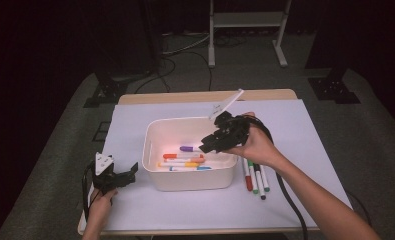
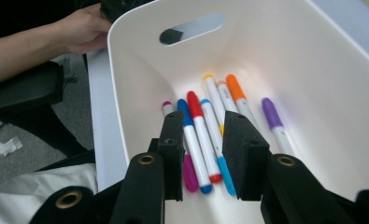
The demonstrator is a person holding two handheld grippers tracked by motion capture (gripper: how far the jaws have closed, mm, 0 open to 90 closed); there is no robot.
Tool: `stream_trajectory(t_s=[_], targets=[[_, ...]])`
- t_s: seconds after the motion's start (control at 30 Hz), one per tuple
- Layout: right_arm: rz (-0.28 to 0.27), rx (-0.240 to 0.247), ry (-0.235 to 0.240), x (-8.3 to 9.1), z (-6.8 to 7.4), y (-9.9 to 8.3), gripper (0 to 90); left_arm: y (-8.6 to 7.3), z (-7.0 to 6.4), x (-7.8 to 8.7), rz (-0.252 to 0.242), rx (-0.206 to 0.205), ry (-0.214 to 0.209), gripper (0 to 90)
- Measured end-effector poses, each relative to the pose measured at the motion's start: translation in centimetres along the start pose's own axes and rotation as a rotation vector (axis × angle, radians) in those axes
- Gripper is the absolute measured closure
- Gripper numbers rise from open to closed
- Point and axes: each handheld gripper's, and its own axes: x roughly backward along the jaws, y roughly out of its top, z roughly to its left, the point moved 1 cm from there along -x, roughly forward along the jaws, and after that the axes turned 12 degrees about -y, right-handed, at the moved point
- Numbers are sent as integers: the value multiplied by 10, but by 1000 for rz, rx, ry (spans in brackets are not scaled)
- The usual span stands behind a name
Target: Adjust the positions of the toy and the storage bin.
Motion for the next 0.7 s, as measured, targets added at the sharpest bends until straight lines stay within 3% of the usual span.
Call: stream_trajectory(t_s=[0.33,0.7], targets=[[-25,-105,-79,40,-25,-46,650,0,0,0,6,-5,2,0],[-8,-201,-135,54,-46,-99,594,0,0,0,4,-4,3,0]])
